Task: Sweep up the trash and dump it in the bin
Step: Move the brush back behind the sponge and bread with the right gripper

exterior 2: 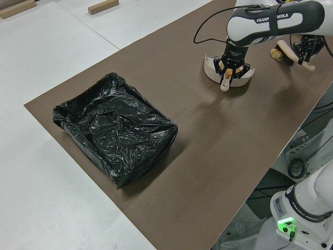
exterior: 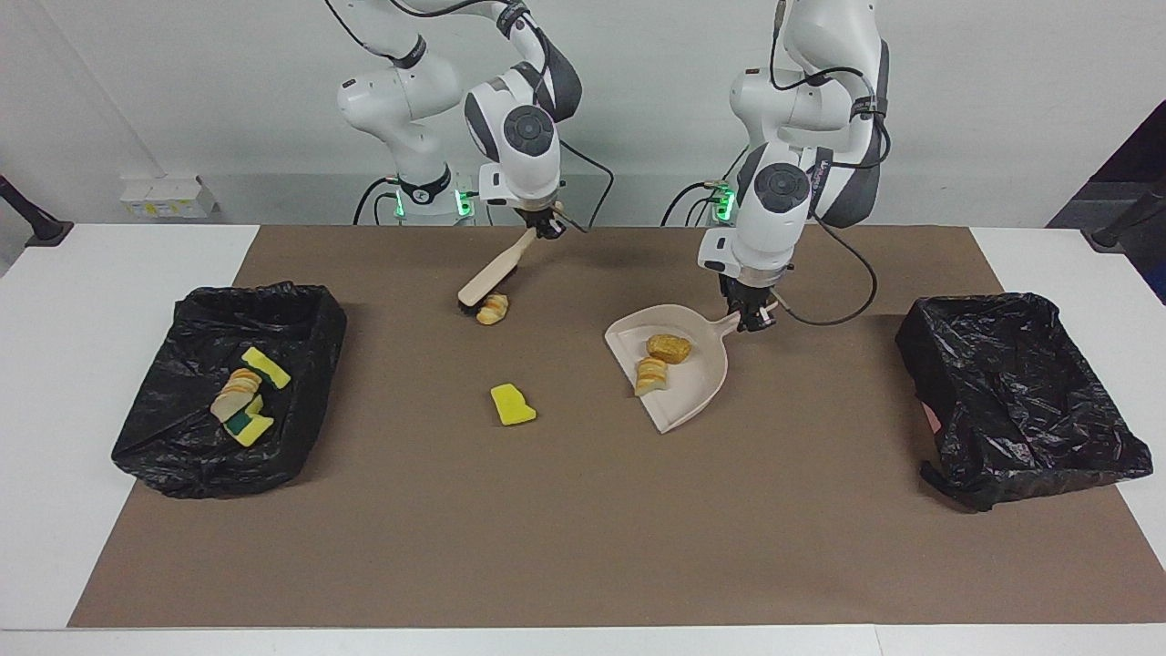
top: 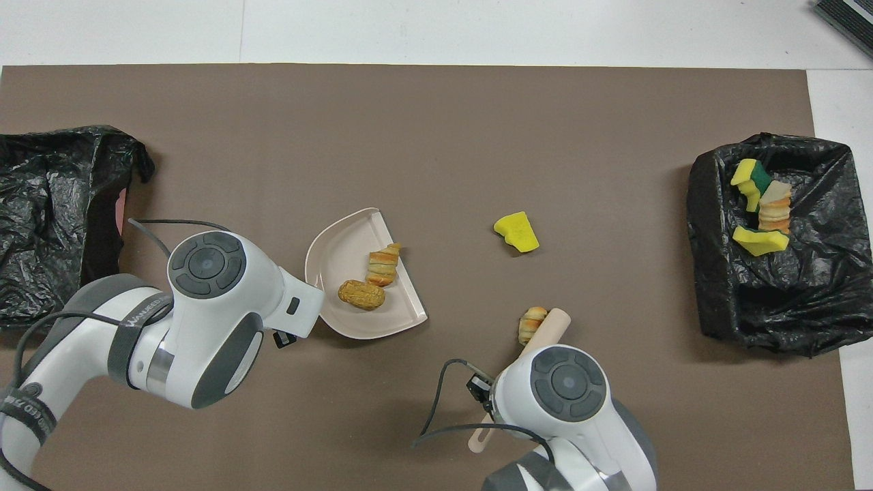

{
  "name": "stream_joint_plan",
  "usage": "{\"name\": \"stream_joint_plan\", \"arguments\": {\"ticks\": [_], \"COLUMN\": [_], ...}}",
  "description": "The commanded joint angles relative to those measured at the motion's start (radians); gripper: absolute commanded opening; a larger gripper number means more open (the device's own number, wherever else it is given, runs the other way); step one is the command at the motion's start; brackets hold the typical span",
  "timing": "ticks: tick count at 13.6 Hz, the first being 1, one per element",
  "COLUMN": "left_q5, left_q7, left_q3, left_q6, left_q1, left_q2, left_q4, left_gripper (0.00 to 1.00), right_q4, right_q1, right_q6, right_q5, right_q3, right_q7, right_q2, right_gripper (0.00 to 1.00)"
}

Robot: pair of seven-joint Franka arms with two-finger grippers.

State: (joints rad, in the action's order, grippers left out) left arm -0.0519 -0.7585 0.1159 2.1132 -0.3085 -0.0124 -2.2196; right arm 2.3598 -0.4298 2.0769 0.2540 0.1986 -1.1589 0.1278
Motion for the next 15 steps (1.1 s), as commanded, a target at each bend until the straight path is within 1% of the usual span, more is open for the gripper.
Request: {"name": "stream_joint_plan", "arguments": {"ticks": [1,2,4,5,7,8,10,11,12,14,15], "left_q5": [0.017,0.017,0.017,0.017,0.017,0.017,0.017,0.017,0.017,0.017,0.017], "left_q7": [-0.028,-0.028,-0.025,-0.025,-0.022,-0.019,-0.019,-0.016,-0.015,0.01,0.013], "left_q3": [-0.007,-0.007,-0.007,-0.007,-0.007,-0.007,-0.007,-0.007,-0.005,-0.007,-0.005], "left_q6": [-0.015,-0.021,-0.015,-0.015,-0.016,-0.012,-0.016,-0.013,-0.012,-0.013,-0.006], "left_q1": [-0.003,-0.003,-0.003,-0.001,-0.003,-0.003,-0.003,-0.003,-0.003,-0.004,-0.004], "left_q2": [0.015,0.015,0.015,0.015,0.015,0.015,0.015,0.015,0.015,0.015,0.015], "left_q4": [-0.015,-0.015,-0.015,-0.015,-0.015,-0.015,-0.015,-0.015,-0.015,-0.017,-0.017], "left_gripper": [0.0,0.0,0.0,0.0,0.0,0.0,0.0,0.0,0.0,0.0,0.0], "right_q4": [-0.16,-0.219,-0.321,-0.389,-0.492,-0.507,-0.505,-0.501,-0.496,-0.484,-0.488], "right_q1": [0.06,0.068,0.083,0.08,0.092,0.109,0.14,0.164,0.196,0.281,0.307], "right_q6": [0.023,0.032,0.025,-0.001,-0.139,-0.194,-0.241,-0.241,-0.236,-0.206,-0.198], "right_q5": [0.022,0.027,0.034,0.034,0.013,-0.007,-0.124,-0.177,-0.199,-0.258,-0.292], "right_q3": [0.001,0.001,0.001,0.001,-0.002,-0.007,-0.007,-0.005,-0.007,-0.005,-0.005], "right_q7": [0.137,0.171,0.209,0.206,0.223,0.266,0.375,0.445,0.526,0.793,0.882], "right_q2": [-0.147,-0.19,-0.247,-0.273,-0.284,-0.275,-0.267,-0.267,-0.269,-0.278,-0.289], "right_gripper": [0.0,0.0,0.0,0.0,0.0,0.0,0.0,0.0,0.0,0.0,0.0]}}
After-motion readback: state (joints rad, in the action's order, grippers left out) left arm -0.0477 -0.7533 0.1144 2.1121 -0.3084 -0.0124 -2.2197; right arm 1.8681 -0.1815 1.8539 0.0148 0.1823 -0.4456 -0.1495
